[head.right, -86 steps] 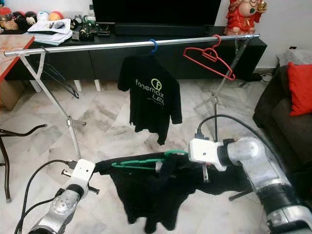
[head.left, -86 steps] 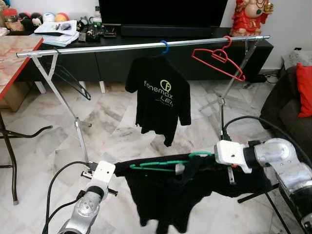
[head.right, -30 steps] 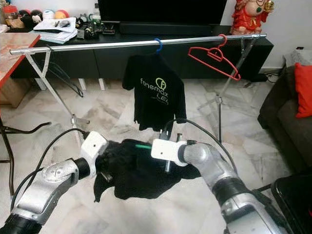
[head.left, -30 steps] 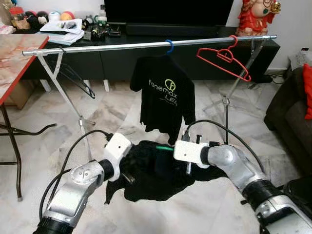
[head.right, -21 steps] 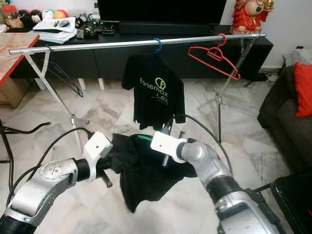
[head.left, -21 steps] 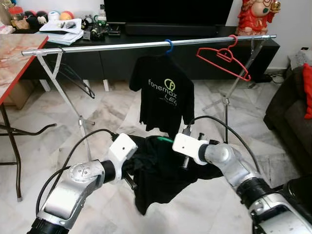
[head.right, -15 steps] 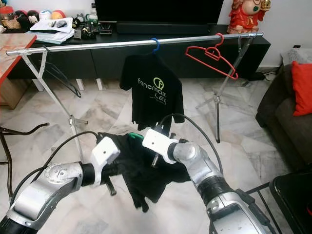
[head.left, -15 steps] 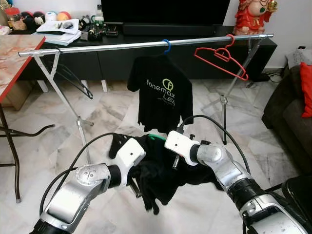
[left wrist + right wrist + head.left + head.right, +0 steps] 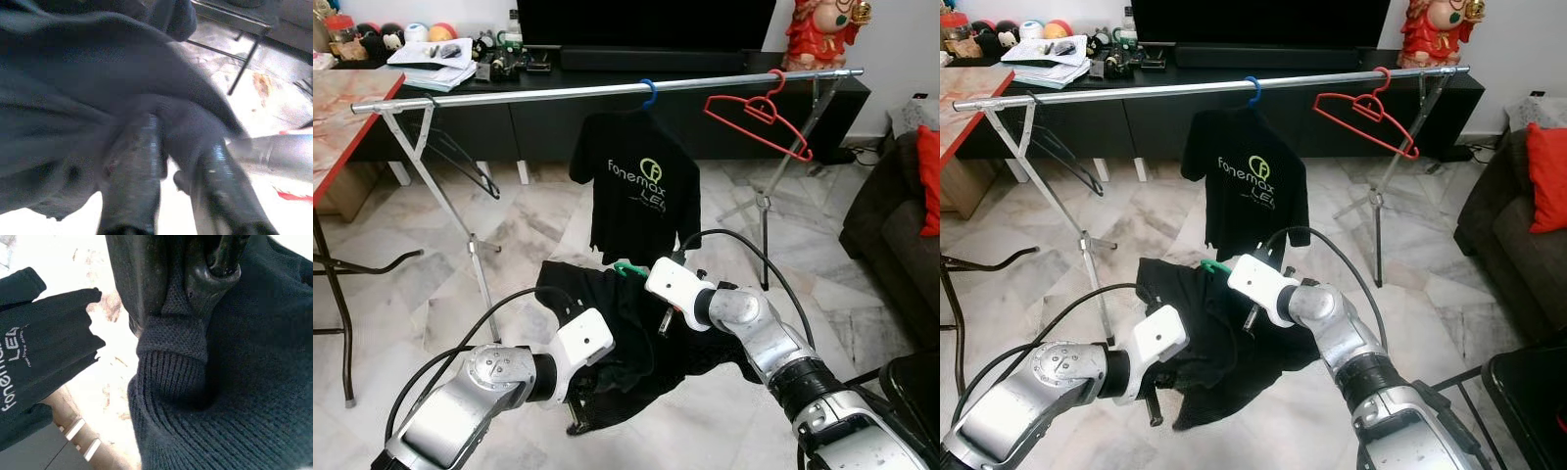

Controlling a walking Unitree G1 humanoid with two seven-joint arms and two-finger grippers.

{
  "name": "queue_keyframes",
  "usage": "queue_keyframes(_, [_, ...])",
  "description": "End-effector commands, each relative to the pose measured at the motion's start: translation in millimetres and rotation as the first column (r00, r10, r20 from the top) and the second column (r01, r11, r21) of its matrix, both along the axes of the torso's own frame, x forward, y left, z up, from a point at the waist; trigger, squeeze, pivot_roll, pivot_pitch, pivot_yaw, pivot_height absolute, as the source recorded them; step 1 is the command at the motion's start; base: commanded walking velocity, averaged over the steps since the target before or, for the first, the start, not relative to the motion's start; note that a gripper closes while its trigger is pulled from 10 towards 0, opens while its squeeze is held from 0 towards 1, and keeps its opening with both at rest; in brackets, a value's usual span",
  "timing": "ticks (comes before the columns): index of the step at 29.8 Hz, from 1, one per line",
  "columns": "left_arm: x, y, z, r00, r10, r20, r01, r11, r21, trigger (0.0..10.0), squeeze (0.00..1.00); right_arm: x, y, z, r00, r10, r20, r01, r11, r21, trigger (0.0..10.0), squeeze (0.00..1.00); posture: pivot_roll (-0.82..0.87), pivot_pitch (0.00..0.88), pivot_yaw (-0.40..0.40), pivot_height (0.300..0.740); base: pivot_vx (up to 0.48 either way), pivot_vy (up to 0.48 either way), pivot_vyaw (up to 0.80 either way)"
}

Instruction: Hang hanger

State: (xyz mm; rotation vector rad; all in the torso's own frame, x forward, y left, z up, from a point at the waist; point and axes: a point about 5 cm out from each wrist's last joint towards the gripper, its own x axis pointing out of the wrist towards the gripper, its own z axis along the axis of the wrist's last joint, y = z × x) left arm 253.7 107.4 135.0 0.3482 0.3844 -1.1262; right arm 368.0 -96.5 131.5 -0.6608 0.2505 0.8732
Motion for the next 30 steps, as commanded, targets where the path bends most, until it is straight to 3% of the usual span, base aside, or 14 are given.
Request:
queue_keyframes(1, [-5.2, -4.5, 1, 0.999, -0.037, -0.005, 0.037, 0.999, 0.007, 10.0, 1.00, 3.1, 5.7, 17, 0.998, 0.016, 0.060, -0.020, 0.998, 0.057, 0.0, 0.00, 0.04, 0.121, -0.023, 0.740, 0.000, 0.000, 0.00])
queue_keyframes(10, [-7.4, 2.5, 0, 0.999, -0.042, -0.017, 0.043, 0.999, 0.034, 10.0, 1.00, 1.3, 4.5, 16, 0.997, 0.055, 0.061, -0.058, 0.998, 0.037, 0.0, 0.00, 0.04, 0.121, -0.024, 0.740, 0.000, 0.000, 0.00])
queue_keyframes(16, [8.8, 14.4, 8, 0.996, 0.069, 0.058, -0.071, 0.997, 0.030, 10.0, 1.00, -6.6, 4.8, 12, 0.984, 0.170, 0.048, -0.171, 0.985, 0.015, 0.0, 0.00, 0.05, 0.121, -0.029, 0.740, 0.000, 0.000, 0.00])
queue_keyframes(19, [15.4, 22.2, 12, 0.990, 0.113, 0.085, -0.115, 0.993, 0.025, 10.0, 1.00, -10.1, 2.4, 10, 0.974, 0.224, 0.043, -0.225, 0.974, -0.003, 0.0, 0.00, 0.04, 0.119, -0.032, 0.740, 0.000, 0.000, 0.00])
queue_keyframes(24, [18.7, 35.4, 21, 0.987, 0.130, 0.098, -0.132, 0.991, 0.011, 10.0, 1.00, -26.2, -1.1, -2, 0.923, 0.383, -0.021, -0.384, 0.923, -0.021, 0.0, 0.00, 0.04, 0.119, -0.037, 0.740, 0.000, 0.000, 0.00])
queue_keyframes(30, [14.8, 38.3, 34, 0.992, 0.107, 0.072, -0.102, 0.992, -0.068, 10.0, 1.00, -32.6, -3.3, -14, 0.902, 0.428, -0.061, -0.432, 0.898, -0.080, 0.0, 0.00, 0.05, 0.118, -0.040, 0.740, 0.000, 0.000, 0.00])
